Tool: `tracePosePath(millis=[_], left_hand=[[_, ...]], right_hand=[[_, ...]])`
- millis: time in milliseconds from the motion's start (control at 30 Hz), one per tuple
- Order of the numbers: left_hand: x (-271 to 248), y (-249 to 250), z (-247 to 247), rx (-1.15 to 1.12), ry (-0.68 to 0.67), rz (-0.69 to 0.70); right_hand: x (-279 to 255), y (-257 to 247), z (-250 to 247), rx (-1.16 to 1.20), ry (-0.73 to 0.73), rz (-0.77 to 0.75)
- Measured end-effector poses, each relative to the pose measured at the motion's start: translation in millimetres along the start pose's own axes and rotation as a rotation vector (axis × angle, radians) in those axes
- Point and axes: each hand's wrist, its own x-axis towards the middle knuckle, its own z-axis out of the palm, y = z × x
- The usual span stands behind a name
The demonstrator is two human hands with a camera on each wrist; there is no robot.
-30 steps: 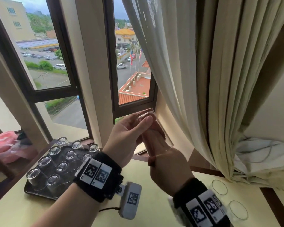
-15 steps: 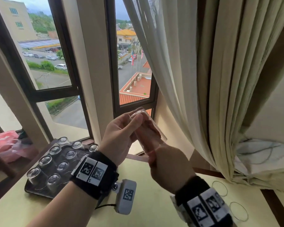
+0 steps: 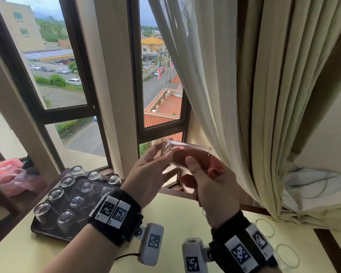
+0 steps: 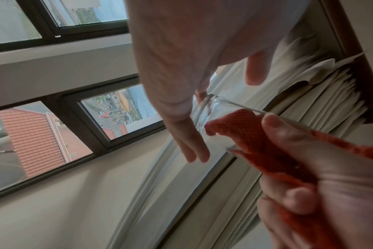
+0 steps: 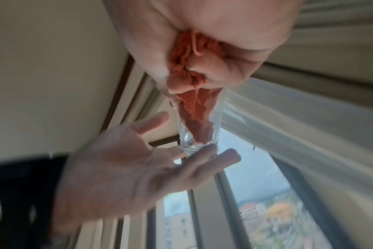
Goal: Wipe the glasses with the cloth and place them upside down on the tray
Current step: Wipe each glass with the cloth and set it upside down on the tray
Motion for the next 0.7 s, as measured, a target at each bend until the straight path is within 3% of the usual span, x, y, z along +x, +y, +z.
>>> tracePosePath(millis=[100,167,267,400,500,633,700], left_hand=[[-3.1,-2.7,4.6,-0.007,-0.044,-0.143],[-2.4,-2.0,7.5,-0.006,-0.041,-0.234],[1.3,1.9,9.1,-0.009,0.018,-0.326],[3.5,4.5,13.4,0.008,0.090,-0.416],[4.4,1.0,14.8,0.016,0.092,-0.279],[2.6,0.0,16.9,0.042,0.061,-0.108],[1.5,-1.1,17.5,0.080,-0.015,-0.058]], right_hand=[[1.7,14.3,-9.5,-0.491,-0.017,-0.532],[2.9,22.0,-15.9,-0.742,-0.035,-0.749],[3.4,23.1,-25.6,-0.953,-0.076,-0.969],[1.1,26.5,-29.1,-0.969,-0.187,-1.095],[-0.4,34.0,-33.0,-1.017,-0.218,-0.990],[-3.8,40.2,-32.8,-1.237,-0.287,-0.581],[-9.7,38.6,-25.5,-0.951,-0.357,-0.407]])
